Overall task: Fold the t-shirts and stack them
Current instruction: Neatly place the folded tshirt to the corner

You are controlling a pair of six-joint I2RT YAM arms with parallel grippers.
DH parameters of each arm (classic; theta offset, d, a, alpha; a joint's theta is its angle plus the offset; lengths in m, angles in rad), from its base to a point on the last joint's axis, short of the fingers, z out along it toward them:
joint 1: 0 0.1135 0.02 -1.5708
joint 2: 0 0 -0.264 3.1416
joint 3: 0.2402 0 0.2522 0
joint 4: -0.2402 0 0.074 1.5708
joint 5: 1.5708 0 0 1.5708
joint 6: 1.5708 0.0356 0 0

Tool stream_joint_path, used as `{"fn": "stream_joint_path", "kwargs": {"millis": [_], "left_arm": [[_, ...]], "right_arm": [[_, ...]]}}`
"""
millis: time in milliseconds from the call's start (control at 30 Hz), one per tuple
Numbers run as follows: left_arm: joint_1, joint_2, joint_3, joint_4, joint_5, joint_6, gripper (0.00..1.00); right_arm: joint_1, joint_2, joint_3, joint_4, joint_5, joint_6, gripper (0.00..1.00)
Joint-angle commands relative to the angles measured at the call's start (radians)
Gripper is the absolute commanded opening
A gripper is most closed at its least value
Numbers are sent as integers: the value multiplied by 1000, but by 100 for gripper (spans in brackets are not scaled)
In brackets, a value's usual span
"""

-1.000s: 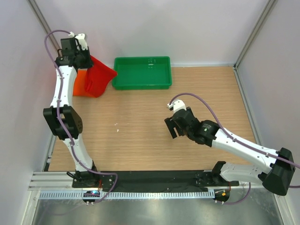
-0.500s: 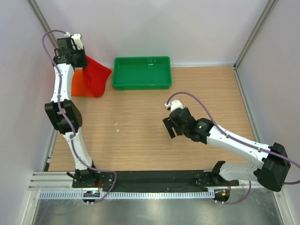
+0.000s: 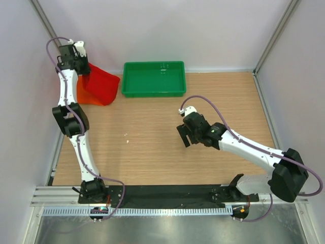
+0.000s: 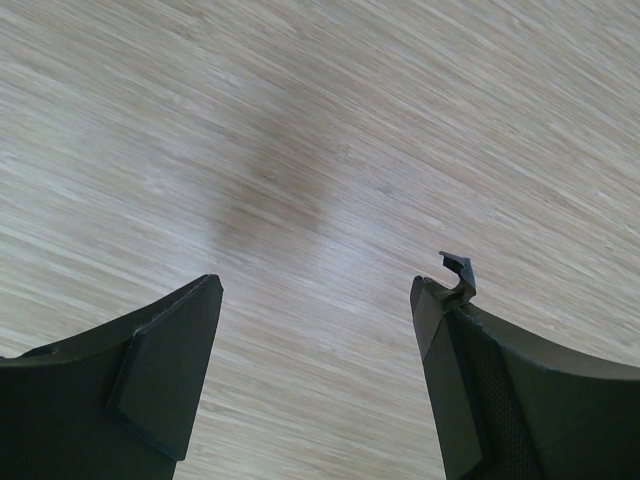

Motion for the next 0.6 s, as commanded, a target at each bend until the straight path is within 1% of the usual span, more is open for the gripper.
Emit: {"fn": "stream_joint_path", "kwargs": {"millis": [0, 167, 300, 567], "left_arm": [[33, 19, 83, 80, 34, 27, 0], [63, 79, 144, 129, 45, 7, 0], [79, 104, 161, 180, 53, 1, 0], [99, 165, 192, 197, 59, 1, 0]], "right_arm": [[-22, 20, 48, 19, -37, -15, 83], [-46, 63, 68, 25, -63, -31, 83], [-46, 87, 76, 24, -63, -32, 83], [-51, 117, 78, 33, -64, -34, 83]]}}
